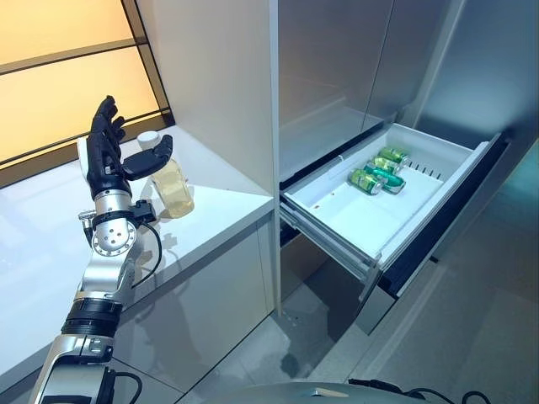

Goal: Put drinks into fridge and close the fridge

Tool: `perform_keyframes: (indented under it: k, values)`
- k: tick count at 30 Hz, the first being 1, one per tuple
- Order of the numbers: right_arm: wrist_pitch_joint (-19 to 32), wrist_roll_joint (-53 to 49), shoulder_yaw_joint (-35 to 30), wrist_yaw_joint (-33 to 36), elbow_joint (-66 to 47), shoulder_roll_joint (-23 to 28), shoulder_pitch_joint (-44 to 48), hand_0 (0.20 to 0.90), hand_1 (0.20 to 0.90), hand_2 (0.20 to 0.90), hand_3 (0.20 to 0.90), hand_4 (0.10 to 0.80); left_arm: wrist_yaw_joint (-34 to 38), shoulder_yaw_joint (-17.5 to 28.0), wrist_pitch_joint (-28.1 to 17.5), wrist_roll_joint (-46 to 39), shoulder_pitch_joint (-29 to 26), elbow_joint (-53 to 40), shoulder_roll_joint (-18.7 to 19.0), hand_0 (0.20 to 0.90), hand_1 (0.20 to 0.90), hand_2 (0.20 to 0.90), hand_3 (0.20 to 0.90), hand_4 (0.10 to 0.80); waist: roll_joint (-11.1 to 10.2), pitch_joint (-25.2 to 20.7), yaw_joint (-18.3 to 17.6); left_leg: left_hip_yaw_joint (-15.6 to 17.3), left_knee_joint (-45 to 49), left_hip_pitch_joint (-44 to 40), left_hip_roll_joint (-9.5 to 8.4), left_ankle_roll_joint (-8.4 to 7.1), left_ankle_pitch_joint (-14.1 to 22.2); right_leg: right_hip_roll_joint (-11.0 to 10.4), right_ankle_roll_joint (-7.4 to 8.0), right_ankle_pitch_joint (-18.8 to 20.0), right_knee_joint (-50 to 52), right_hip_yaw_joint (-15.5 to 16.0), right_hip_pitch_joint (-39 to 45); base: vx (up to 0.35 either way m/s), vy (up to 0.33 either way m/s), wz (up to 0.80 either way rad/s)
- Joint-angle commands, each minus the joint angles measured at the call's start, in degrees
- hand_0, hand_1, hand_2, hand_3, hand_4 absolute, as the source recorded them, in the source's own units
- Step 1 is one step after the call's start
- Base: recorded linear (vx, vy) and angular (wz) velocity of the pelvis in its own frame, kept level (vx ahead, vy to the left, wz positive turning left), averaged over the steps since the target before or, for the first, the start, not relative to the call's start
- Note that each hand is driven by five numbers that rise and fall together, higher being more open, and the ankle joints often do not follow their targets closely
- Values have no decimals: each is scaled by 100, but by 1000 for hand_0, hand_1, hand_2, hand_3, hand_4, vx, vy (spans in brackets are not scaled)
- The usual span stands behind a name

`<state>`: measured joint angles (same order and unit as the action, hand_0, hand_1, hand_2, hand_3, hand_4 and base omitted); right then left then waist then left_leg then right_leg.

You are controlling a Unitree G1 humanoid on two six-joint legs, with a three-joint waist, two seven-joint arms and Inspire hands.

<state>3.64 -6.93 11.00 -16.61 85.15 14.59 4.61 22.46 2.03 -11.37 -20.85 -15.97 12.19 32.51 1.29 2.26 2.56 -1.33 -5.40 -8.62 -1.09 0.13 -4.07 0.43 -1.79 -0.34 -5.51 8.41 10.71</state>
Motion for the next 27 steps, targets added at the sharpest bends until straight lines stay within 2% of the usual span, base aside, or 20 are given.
perform_keyframes:
  k: [1, 10, 23, 27]
  values:
    - [-151, 143, 244, -108, 373, 144, -8, 900, 900, 900, 900, 800, -35, 63, -275, 157, -882, 77, 530, 900, 900, 900, 900, 800, 150, -108, -65, 314, 40, -231, -92, 87, 746, -92, 372, -421, 424, -68, -64, 0, 0, 0]
    - [-217, 197, 223, -52, 288, 123, -36, 900, 900, 900, 900, 800, -497, -86, -153, -70, -786, 464, 413, 900, 900, 900, 900, 800, 159, -86, -100, 369, 40, -247, -102, 109, 760, -106, 401, -406, 425, -104, -65, 0, 0, 0]
    - [-211, 256, 205, -19, 261, 121, -65, 900, 900, 900, 900, 800, -505, -185, -88, 46, -834, 670, 430, 900, 900, 900, 900, 800, 177, -69, -152, 438, 40, -266, -105, 120, 768, -109, 423, -389, 417, -142, -67, 6, 2, -3]
    - [-207, 256, 216, -2, 260, 106, -84, 900, 900, 900, 900, 800, -526, -227, 165, 212, -807, 771, 456, 900, 900, 900, 900, 800, 189, -72, -165, 453, 44, -280, -108, 126, 775, -109, 427, -390, 422, -158, -65, 0, 0, 0]
